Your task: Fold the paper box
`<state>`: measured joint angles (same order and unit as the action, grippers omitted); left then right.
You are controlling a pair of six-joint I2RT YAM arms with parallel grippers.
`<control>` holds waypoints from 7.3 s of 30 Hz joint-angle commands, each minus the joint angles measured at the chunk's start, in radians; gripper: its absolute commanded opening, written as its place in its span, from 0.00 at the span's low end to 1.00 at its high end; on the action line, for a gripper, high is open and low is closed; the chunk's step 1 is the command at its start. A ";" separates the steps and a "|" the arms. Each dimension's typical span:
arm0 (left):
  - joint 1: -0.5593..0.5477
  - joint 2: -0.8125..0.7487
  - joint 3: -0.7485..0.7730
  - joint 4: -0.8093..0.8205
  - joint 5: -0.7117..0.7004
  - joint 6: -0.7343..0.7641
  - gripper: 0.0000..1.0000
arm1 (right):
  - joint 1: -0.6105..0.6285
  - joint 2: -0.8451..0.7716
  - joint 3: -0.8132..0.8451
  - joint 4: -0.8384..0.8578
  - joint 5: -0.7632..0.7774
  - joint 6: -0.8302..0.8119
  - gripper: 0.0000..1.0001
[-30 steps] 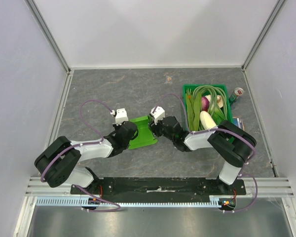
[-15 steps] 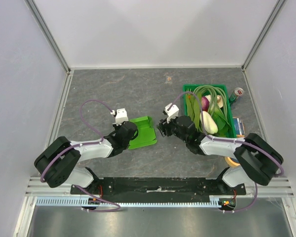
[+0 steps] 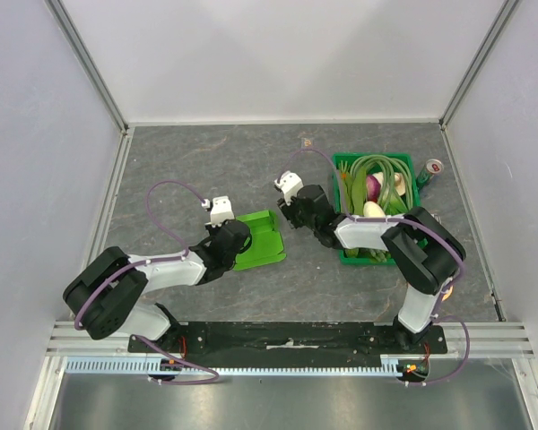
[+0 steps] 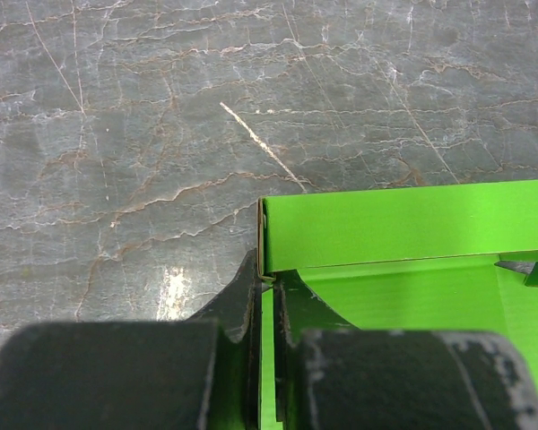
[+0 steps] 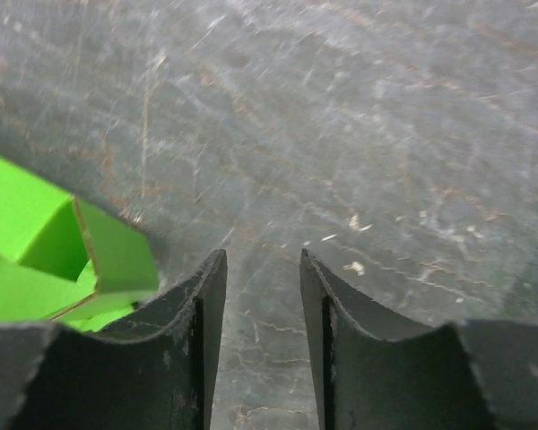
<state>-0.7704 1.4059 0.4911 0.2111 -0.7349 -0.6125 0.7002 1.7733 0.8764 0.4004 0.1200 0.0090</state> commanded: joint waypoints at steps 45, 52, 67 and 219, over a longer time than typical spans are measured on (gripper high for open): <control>-0.003 0.022 0.024 -0.030 0.000 0.023 0.02 | 0.173 0.144 -0.034 0.457 0.076 -0.010 0.27; -0.003 0.034 0.032 -0.032 0.008 0.026 0.02 | 0.173 0.166 -0.002 0.456 0.053 0.014 0.27; -0.003 0.033 0.049 -0.082 0.068 -0.049 0.02 | 0.286 0.232 0.029 0.491 0.590 0.206 0.00; -0.004 0.110 0.155 -0.234 0.130 -0.070 0.02 | -0.192 0.008 -0.039 0.110 -0.649 -0.001 0.52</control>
<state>-0.7662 1.4803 0.6430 0.0399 -0.6521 -0.7048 0.4980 1.7535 0.7956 0.4847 -0.5423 0.0414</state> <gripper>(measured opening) 0.049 0.543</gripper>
